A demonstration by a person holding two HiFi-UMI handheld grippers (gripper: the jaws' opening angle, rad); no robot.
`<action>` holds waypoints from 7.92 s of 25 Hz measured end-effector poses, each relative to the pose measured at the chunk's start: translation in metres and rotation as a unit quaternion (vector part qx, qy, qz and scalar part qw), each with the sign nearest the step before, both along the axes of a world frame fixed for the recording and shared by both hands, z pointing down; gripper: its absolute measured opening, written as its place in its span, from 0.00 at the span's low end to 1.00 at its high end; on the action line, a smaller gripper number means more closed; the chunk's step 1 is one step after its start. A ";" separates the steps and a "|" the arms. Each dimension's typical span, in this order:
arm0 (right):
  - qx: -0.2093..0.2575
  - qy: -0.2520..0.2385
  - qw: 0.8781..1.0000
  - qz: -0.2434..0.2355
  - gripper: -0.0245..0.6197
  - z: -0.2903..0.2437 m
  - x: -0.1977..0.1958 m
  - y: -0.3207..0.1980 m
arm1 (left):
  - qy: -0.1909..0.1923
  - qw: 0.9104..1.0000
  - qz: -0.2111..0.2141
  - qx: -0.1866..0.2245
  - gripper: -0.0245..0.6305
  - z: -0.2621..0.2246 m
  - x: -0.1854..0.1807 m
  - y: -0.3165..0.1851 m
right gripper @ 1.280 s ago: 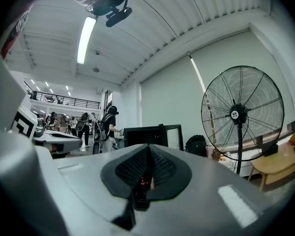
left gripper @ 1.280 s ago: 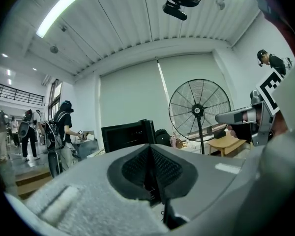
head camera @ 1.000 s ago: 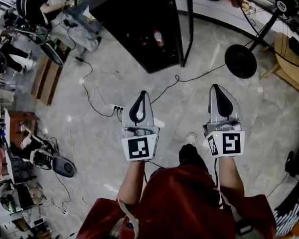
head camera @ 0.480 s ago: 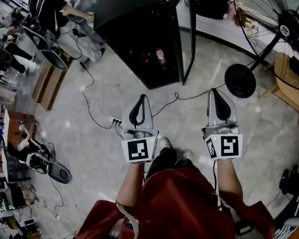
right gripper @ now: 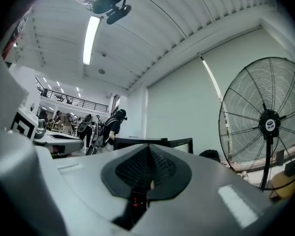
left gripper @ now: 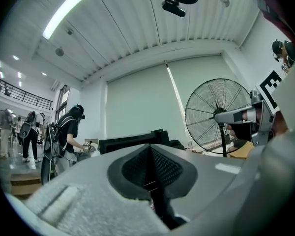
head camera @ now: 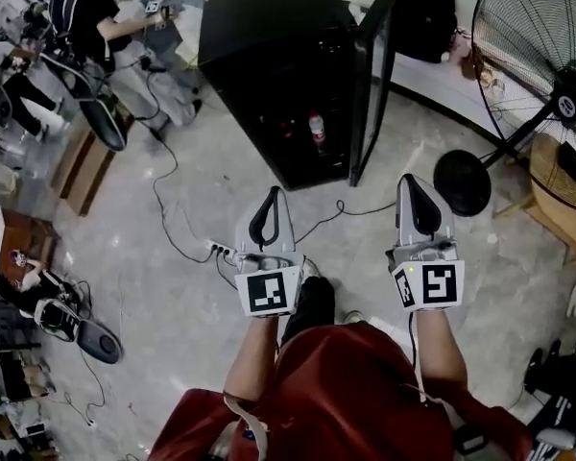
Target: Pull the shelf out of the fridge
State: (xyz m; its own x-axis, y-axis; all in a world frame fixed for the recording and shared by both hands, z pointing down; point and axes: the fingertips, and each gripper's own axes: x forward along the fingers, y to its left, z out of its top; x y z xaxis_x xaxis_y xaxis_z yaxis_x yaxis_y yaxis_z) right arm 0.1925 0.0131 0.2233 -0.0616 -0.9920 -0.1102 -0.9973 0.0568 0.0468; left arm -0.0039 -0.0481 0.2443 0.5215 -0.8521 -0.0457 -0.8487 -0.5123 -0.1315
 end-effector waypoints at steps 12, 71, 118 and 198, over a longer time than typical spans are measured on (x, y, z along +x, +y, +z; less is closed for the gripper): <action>-0.016 0.024 1.000 -0.011 0.03 -0.006 -0.077 -0.125 | 0.025 1.000 0.002 -0.005 0.03 0.007 -0.066 -0.124; -0.114 -0.002 0.971 -0.210 0.03 0.147 -0.005 -0.279 | 0.124 0.956 -0.105 -0.246 0.22 0.275 0.082 -0.290; -0.181 0.042 0.970 -0.160 0.03 0.242 -0.028 -0.317 | 0.697 0.680 -0.073 -0.214 0.18 0.402 0.079 -0.500; -0.072 0.044 0.924 -0.373 0.03 0.094 -0.228 -0.016 | 0.751 0.629 -0.189 -0.071 0.06 0.158 -0.210 0.109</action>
